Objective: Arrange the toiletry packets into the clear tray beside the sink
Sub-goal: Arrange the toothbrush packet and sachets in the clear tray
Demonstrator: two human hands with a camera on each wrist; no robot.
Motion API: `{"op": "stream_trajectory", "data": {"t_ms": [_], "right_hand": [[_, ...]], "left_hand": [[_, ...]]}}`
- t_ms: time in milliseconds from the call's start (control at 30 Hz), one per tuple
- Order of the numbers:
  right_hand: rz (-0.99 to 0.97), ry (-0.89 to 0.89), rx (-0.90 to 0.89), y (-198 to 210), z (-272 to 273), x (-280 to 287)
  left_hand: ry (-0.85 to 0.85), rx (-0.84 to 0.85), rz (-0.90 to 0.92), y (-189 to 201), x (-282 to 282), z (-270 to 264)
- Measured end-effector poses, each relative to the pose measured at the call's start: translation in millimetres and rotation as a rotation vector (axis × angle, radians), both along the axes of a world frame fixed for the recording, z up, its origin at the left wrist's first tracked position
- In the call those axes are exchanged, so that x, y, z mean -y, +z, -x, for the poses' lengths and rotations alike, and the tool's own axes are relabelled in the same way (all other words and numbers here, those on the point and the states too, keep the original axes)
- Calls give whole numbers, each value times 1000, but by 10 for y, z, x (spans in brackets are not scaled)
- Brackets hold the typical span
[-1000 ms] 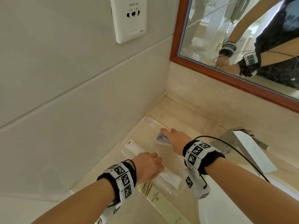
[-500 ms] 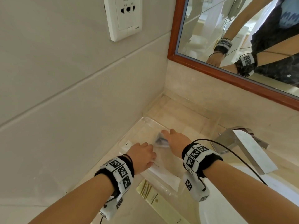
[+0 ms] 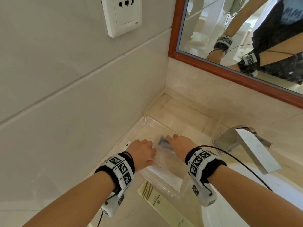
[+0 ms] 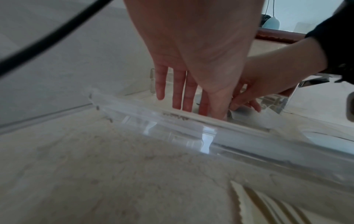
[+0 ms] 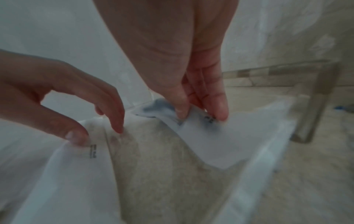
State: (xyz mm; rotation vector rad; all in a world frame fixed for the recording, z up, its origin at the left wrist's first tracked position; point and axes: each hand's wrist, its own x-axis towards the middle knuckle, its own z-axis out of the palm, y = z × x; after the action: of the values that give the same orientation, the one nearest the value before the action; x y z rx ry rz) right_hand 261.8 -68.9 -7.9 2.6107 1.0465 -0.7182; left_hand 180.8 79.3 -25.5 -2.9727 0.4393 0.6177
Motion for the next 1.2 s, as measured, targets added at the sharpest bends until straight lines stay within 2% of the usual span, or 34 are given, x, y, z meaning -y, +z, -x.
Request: {"op": "stream_trajectory", "data": {"t_ms": [133,233,333,500,767,900,1133,1200], "right_hand": [[-3,-53,19,11,13,55],[-90,40,97,-9,25,26],[-92,113,74,-55,72,-16],[-91,36,88,-129,103,90],[-219,30,109,116,431,271],[-323,108,96,156,651,375],[-332,338,98,163,1144,459],[-275,435,94,121,1256,451]], "left_hand": [[2,0,6,-3,-7,-1],[-3,11,1,3,-5,-13],[0,18,-2,-1,-1,-7],[44,33,26,-7,-49,42],[137,126,59,72,-39,334],[180,160,63,168,77,551],[217,135,7,128,292,1027],[260,122,-23,88,281,1143]]}}
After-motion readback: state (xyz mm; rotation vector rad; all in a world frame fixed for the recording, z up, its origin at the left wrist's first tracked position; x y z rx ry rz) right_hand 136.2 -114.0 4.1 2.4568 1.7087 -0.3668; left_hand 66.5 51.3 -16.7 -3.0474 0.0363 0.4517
